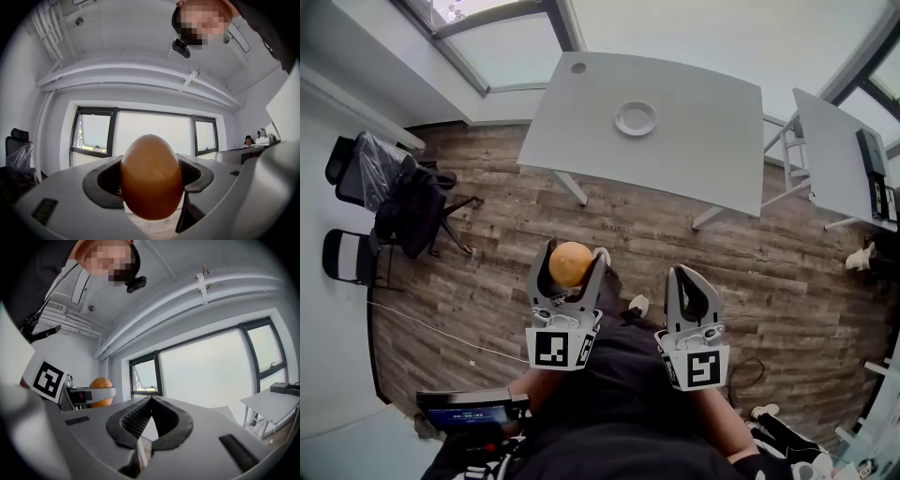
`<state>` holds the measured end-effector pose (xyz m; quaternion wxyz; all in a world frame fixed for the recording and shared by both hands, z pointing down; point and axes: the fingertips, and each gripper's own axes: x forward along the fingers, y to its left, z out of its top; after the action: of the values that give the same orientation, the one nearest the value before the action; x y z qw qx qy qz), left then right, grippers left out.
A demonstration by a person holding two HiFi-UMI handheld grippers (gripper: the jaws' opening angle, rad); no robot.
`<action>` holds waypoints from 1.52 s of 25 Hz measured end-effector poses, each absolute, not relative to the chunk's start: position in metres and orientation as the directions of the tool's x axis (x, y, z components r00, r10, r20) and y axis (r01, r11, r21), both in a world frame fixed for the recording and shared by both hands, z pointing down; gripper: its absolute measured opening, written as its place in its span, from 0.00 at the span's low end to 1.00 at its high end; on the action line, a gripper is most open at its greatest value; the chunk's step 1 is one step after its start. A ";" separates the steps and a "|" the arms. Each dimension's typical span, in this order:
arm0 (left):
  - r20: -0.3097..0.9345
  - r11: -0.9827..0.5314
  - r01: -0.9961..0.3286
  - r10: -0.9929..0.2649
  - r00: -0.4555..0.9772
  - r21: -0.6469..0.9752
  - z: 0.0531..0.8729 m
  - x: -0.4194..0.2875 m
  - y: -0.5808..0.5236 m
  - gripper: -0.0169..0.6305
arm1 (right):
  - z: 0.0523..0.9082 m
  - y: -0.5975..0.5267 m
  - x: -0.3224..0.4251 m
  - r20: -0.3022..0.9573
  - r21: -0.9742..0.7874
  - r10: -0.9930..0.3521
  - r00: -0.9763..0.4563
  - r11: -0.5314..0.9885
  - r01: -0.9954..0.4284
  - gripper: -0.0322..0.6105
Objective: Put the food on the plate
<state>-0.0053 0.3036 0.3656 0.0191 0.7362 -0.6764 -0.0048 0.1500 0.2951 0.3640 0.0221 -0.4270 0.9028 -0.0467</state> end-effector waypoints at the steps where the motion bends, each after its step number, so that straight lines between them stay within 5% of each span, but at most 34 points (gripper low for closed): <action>1: 0.019 -0.089 -0.995 -0.996 0.089 0.037 0.366 -0.005 0.302 0.55 | 0.365 0.295 0.150 0.004 -0.101 -0.775 -0.632 0.629 -0.771 0.05; 22: 0.032 -0.236 -0.964 -0.970 0.242 0.121 0.372 0.011 0.173 0.55 | 0.370 0.184 0.135 0.035 -0.093 -0.809 -0.587 0.582 -0.808 0.05; 38: 0.044 -0.210 -0.968 -0.975 0.218 0.140 0.372 -0.074 0.060 0.55 | 0.357 0.052 0.039 0.051 -0.073 -0.794 -0.606 0.602 -0.795 0.05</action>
<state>-0.0736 0.0602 0.3717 0.0685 0.7773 -0.6248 -0.0265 0.0391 0.0523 0.3570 -0.0068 -0.4440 0.8949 -0.0439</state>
